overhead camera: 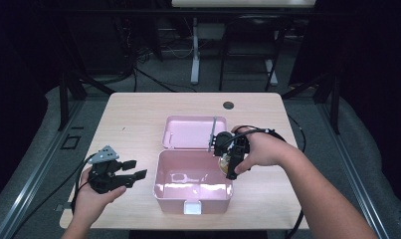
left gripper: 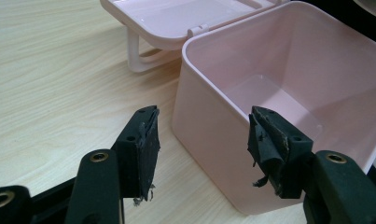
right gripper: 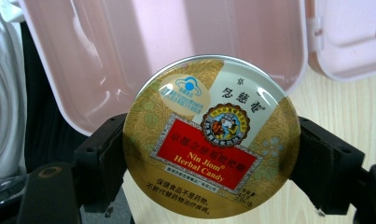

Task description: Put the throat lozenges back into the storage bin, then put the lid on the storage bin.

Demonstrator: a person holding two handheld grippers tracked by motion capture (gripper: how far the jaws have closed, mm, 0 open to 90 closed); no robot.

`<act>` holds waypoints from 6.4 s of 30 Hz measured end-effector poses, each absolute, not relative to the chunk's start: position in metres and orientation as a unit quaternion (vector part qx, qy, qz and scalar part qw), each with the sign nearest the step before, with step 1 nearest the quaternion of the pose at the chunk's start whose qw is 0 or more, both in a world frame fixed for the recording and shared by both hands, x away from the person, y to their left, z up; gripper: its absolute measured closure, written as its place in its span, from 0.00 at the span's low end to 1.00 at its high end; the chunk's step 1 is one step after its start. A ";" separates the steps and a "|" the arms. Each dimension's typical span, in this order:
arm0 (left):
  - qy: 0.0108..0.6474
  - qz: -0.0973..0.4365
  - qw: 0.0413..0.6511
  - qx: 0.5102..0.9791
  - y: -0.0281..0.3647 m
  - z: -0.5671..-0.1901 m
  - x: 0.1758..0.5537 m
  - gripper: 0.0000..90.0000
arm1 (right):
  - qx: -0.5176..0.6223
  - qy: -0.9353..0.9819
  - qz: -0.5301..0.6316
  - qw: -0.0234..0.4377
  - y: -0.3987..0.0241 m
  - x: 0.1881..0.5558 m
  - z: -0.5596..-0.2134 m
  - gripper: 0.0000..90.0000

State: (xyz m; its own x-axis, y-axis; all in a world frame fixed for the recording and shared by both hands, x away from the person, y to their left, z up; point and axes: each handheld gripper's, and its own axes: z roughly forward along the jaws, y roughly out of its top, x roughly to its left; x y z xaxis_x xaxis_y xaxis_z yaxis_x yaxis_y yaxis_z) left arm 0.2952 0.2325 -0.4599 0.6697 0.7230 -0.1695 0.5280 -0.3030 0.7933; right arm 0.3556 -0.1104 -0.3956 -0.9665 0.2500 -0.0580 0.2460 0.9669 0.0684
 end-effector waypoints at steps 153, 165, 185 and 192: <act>0.387 0.105 0.429 0.809 0.225 -0.469 0.298 0.49 | 0.057 0.998 -0.009 0.003 -0.062 0.355 -0.520 0.22; 0.388 0.103 0.427 0.810 0.226 -0.470 0.299 0.49 | 0.060 0.998 -0.007 -0.001 -0.062 0.356 -0.520 0.16; 0.386 0.103 0.427 0.811 0.226 -0.469 0.297 0.49 | 0.073 0.996 0.048 0.026 -0.063 0.353 -0.467 0.23; 0.383 0.107 0.427 0.812 0.225 -0.468 0.296 0.50 | 0.087 0.994 0.056 0.037 -0.066 0.353 -0.455 0.21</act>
State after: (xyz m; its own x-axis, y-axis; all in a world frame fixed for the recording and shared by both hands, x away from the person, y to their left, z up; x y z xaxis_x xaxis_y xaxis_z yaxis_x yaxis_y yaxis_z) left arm 0.2961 0.2248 -0.4682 0.6831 0.7142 -0.1526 0.5311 -0.3423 0.7751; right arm 0.3532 -0.0660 -0.4554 -0.9822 0.1767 -0.0634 0.1684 0.9785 0.1187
